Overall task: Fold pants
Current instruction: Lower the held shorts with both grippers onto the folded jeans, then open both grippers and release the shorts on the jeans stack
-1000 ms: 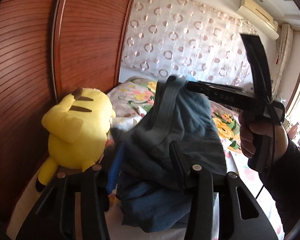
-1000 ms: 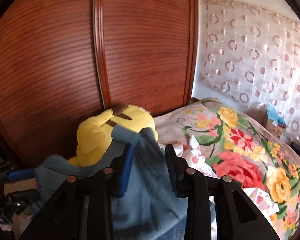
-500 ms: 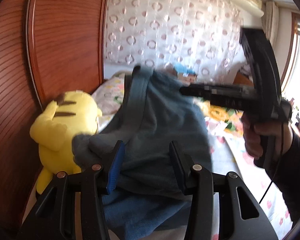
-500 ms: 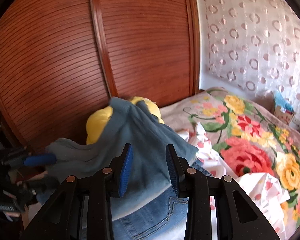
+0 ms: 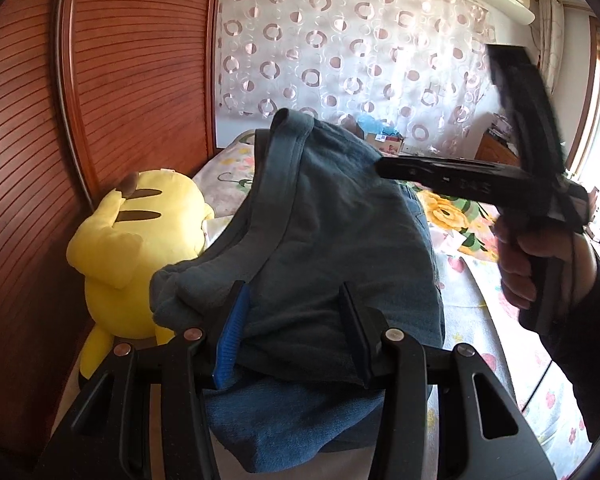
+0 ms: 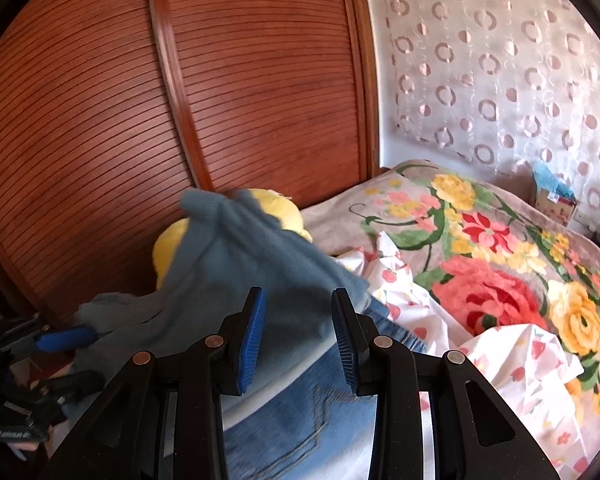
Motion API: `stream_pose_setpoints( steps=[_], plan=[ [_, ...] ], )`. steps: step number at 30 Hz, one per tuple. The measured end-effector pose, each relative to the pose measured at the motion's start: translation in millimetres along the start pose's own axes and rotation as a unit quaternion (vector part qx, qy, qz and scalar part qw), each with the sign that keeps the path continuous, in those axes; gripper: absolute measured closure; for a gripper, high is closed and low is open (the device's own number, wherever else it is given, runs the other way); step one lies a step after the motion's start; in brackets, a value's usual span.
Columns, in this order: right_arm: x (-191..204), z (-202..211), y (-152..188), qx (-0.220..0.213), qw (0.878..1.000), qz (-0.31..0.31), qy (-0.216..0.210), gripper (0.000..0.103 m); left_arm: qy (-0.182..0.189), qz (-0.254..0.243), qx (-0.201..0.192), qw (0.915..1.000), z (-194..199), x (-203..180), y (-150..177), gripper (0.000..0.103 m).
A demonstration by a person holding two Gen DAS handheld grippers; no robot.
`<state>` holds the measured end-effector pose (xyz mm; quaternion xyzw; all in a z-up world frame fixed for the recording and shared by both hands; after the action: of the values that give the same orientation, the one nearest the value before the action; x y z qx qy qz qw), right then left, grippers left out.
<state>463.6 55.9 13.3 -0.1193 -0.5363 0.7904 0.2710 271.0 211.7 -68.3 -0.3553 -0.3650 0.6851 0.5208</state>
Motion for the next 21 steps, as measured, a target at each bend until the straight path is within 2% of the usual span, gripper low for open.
stream_pose_setpoints(
  steps=[8, 10, 14, 17, 18, 21],
  plan=[
    [24.9, 41.1, 9.3, -0.017, 1.000, 0.004, 0.007, 0.068, -0.012, -0.015, -0.007, 0.9998, 13.1, -1.2, -5.1, 0.055],
    [28.7, 52.9, 11.9, -0.022, 1.000, 0.000, 0.007, 0.068, -0.011, -0.019, -0.010, 0.9997, 17.1, -2.6, -6.1, 0.050],
    [35.1, 72.6, 17.1, -0.029, 0.999, -0.003, 0.015, 0.068, -0.005, -0.018, -0.022, 0.9996, 27.5, -5.2, -9.7, 0.028],
    [39.3, 86.5, 20.5, -0.034, 0.999, -0.007, 0.020, 0.068, -0.002, -0.020, -0.031, 0.9993, 36.5, -7.9, -12.9, 0.024],
    [40.8, 91.2, 22.0, -0.035, 0.999, -0.009, 0.022, 0.068, -0.003, -0.022, -0.033, 0.9992, 39.4, -8.7, -13.3, 0.019],
    [45.4, 102.2, 26.3, -0.038, 0.999, -0.011, 0.028, 0.067, -0.011, -0.036, -0.041, 0.9985, 47.6, -12.2, -13.6, 0.018]
  ],
)
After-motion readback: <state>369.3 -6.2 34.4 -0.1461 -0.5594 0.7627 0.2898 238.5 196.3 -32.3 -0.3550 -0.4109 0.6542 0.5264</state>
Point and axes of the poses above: each gripper's, at about its wrist camera, not at the fingertips, and z roughly against the way its jaws point, x to its left, y to its underside, the point moved 7 cm from there along -z, roughly the way its jaws point, and after that the axes turned 12 degrees about -x, right-handed, at the moved point
